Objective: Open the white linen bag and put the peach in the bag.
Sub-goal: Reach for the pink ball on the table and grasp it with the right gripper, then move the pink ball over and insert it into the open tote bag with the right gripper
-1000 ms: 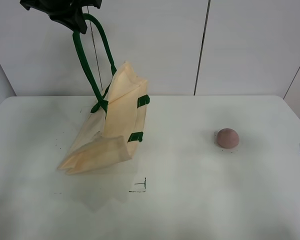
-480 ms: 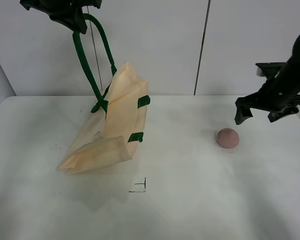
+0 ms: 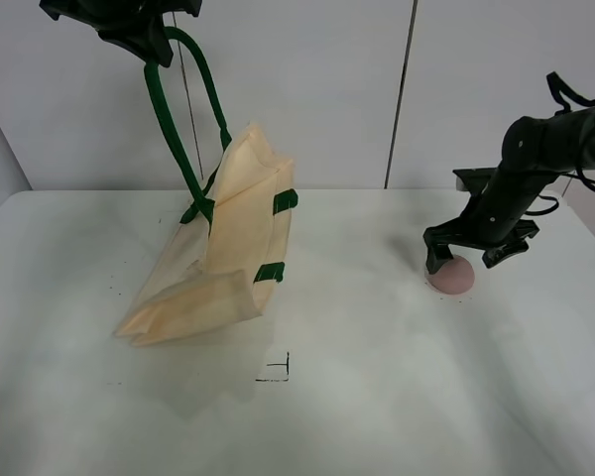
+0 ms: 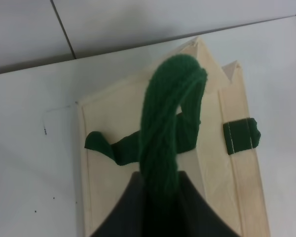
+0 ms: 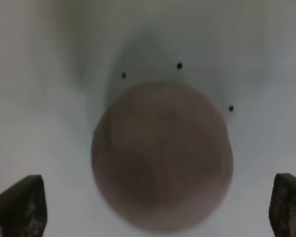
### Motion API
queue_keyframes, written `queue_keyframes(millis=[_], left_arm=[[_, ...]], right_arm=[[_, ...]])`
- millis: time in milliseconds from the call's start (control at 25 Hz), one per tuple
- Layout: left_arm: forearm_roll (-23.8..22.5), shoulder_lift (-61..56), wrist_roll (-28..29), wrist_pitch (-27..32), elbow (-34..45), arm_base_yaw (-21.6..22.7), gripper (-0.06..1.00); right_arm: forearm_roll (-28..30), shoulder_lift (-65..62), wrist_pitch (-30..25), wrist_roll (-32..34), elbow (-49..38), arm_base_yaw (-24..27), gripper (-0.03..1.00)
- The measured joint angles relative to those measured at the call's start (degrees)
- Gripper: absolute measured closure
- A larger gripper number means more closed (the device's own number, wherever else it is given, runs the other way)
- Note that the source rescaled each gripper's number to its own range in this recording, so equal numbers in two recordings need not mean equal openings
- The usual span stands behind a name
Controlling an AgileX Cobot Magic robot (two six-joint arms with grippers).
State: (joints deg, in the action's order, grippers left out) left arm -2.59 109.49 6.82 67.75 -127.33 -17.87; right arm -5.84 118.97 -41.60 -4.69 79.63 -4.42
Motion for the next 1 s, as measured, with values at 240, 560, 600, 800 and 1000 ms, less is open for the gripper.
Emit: queue_keyframes(millis=[240, 560, 600, 800, 1000], left_arm=[[0.0, 0.0, 0.0, 0.0, 0.0, 0.0, 0.94], [0.0, 0.0, 0.0, 0.0, 0.0, 0.0, 0.94], [0.0, 0.0, 0.0, 0.0, 0.0, 0.0, 0.94], [0.0, 0.0, 0.0, 0.0, 0.0, 0.0, 0.94], [0.0, 0.0, 0.0, 0.0, 0.0, 0.0, 0.94]], right_arm=[[0.0, 4.5, 5.0, -0.1, 0.0, 0.0, -0.01], [-1.3, 4.3, 3.1, -0.1, 2.5, 0.0, 0.96], [-1.8, 4.1, 1.6, -0.1, 3.5, 0.0, 0.97], [-6.7, 1.1, -5.8, -3.0, 10.6, -0.1, 0.97], [-15.0, -2.4, -11.9, -7.0, 22.0, -2.8, 0.97]])
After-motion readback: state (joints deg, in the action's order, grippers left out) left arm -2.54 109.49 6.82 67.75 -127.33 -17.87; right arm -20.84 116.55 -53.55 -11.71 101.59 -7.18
